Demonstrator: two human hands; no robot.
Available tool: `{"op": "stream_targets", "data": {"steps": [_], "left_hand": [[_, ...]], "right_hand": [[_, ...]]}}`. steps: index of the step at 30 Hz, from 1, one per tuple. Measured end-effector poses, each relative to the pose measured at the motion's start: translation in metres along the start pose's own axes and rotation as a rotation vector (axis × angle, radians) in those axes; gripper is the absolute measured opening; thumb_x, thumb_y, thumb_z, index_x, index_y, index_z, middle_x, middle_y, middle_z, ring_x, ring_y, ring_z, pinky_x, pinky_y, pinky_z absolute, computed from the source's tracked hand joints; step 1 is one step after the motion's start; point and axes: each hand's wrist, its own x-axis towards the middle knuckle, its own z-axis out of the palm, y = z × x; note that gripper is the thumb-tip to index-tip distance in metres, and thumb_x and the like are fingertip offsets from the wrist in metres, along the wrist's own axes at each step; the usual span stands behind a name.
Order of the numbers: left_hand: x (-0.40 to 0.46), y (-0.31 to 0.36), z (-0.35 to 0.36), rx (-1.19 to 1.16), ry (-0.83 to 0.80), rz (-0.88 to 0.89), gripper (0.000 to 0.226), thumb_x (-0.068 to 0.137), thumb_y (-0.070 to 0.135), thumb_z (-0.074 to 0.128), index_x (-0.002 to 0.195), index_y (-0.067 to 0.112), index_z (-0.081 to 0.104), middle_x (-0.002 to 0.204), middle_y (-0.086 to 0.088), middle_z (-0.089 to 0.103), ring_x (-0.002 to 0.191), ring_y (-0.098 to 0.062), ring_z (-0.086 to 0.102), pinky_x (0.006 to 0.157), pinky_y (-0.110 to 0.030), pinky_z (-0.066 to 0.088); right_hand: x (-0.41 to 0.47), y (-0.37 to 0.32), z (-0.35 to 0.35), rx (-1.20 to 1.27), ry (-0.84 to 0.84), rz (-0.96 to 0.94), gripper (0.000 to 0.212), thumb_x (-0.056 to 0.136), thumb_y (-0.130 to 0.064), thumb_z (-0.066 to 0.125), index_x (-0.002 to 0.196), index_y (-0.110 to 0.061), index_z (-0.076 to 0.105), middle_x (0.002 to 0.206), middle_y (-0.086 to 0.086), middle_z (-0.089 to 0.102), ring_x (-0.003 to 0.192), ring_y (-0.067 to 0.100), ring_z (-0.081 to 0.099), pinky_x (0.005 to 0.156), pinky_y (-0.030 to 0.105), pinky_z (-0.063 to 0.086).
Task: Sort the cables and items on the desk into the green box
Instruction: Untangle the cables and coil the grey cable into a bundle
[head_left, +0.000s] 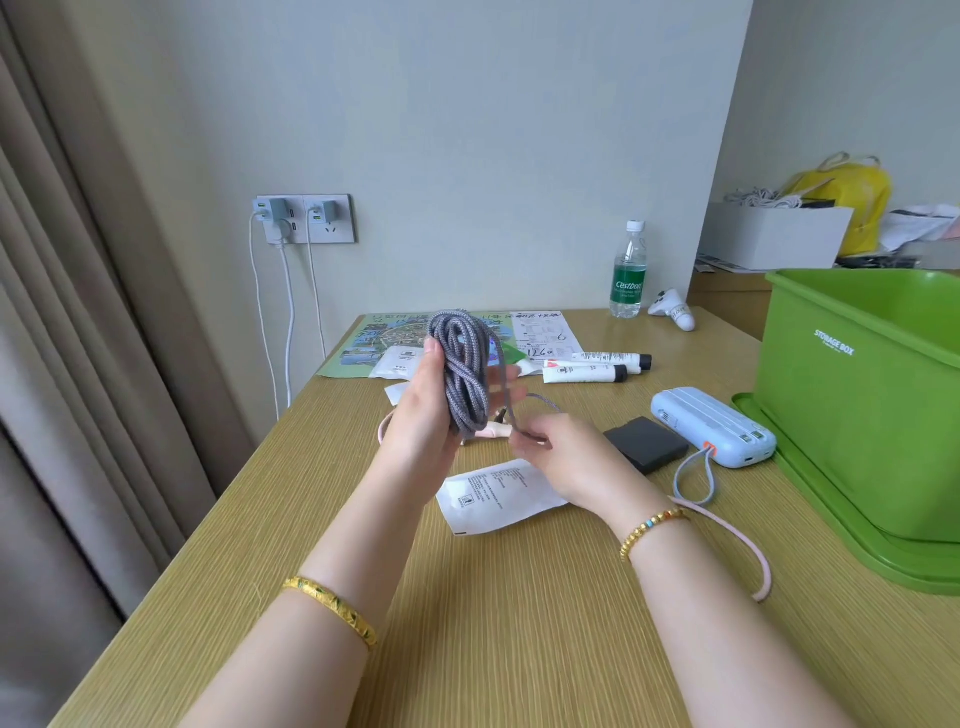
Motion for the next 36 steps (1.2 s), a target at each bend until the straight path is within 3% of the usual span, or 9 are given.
{"op": "stream_targets", "data": {"steps": [2,6,10,13,16,20,23,30,36], "left_hand": [[0.001,0.0,0.002,-0.008,0.06,0.02,0.051,0.099,0.046,0.023,0.096,0.011,0.06,0.073,-0.005,0.068,0.063,-0.02,0.066,0.072,-0.036,0.056],[0.008,0.007,-0.006,-0.107,0.2,0.058,0.05,0.098,0.048,0.027,0.11,0.009,0.055,0.07,-0.003,0.064,0.061,-0.014,0.058,0.055,-0.023,0.05],[0.009,0.006,-0.014,0.094,0.344,0.136,0.048,0.098,0.049,0.026,0.126,0.016,0.046,0.088,0.0,0.06,0.072,-0.012,0.064,0.075,-0.035,0.055],[0.006,0.003,-0.015,0.267,0.417,0.169,0.034,0.098,0.048,0.024,0.107,0.027,0.049,0.1,0.002,0.058,0.101,-0.022,0.059,0.096,-0.052,0.046],[0.006,0.002,-0.015,0.416,0.437,0.159,0.031,0.099,0.045,0.022,0.104,0.028,0.048,0.117,-0.005,0.055,0.115,-0.027,0.053,0.102,-0.049,0.041],[0.006,0.0,-0.014,0.512,0.426,0.128,0.031,0.1,0.041,0.024,0.1,0.02,0.047,0.101,-0.006,0.06,0.098,-0.028,0.059,0.088,-0.046,0.048],[0.006,-0.004,-0.014,0.665,0.417,0.147,0.031,0.099,0.04,0.028,0.079,0.022,0.044,0.069,0.003,0.051,0.07,-0.022,0.052,0.062,-0.035,0.042],[0.004,-0.016,-0.007,1.035,0.142,0.117,0.034,0.097,0.042,0.037,0.071,0.019,0.038,0.06,0.004,0.045,0.058,-0.012,0.045,0.051,-0.023,0.03],[-0.006,-0.012,-0.004,0.929,-0.252,-0.047,0.059,0.084,0.063,0.042,0.104,0.009,0.057,0.098,-0.013,0.066,0.093,-0.029,0.063,0.085,-0.039,0.05]], "right_hand": [[-0.001,0.001,-0.001,-0.036,-0.008,0.021,0.014,0.093,-0.022,0.049,0.086,-0.021,0.061,0.082,0.0,0.063,0.08,0.021,0.058,0.066,0.032,0.043],[0.001,0.007,-0.004,-0.21,0.103,0.094,0.015,0.095,-0.023,0.047,0.093,-0.017,0.06,0.081,0.001,0.055,0.072,0.021,0.052,0.051,0.027,0.034],[0.005,0.009,-0.003,-0.171,0.219,0.128,0.016,0.095,-0.023,0.046,0.095,-0.014,0.06,0.08,0.001,0.059,0.068,0.019,0.052,0.05,0.027,0.032],[0.006,0.011,-0.003,-0.092,0.32,0.062,0.014,0.094,-0.019,0.048,0.093,-0.013,0.06,0.088,0.003,0.064,0.076,0.02,0.056,0.056,0.029,0.036],[0.005,0.008,-0.005,0.062,0.466,-0.043,0.01,0.092,-0.016,0.052,0.09,-0.012,0.061,0.087,0.003,0.066,0.079,0.021,0.059,0.064,0.033,0.044],[0.003,0.0,-0.007,0.131,0.592,-0.188,0.015,0.088,-0.008,0.056,0.101,-0.006,0.065,0.109,0.007,0.063,0.095,0.022,0.061,0.08,0.022,0.042],[0.003,-0.006,-0.008,0.078,0.582,-0.295,0.022,0.088,-0.005,0.056,0.109,-0.003,0.063,0.125,0.01,0.055,0.11,0.027,0.056,0.093,0.035,0.046],[0.0,-0.011,-0.01,-0.02,0.605,-0.389,0.034,0.087,0.005,0.049,0.118,-0.003,0.059,0.139,0.012,0.044,0.128,0.025,0.044,0.103,0.032,0.038],[-0.003,-0.007,-0.021,-0.179,0.712,-0.379,0.03,0.082,-0.001,0.054,0.108,-0.007,0.068,0.108,0.007,0.068,0.094,0.032,0.059,0.077,0.037,0.05]]}}
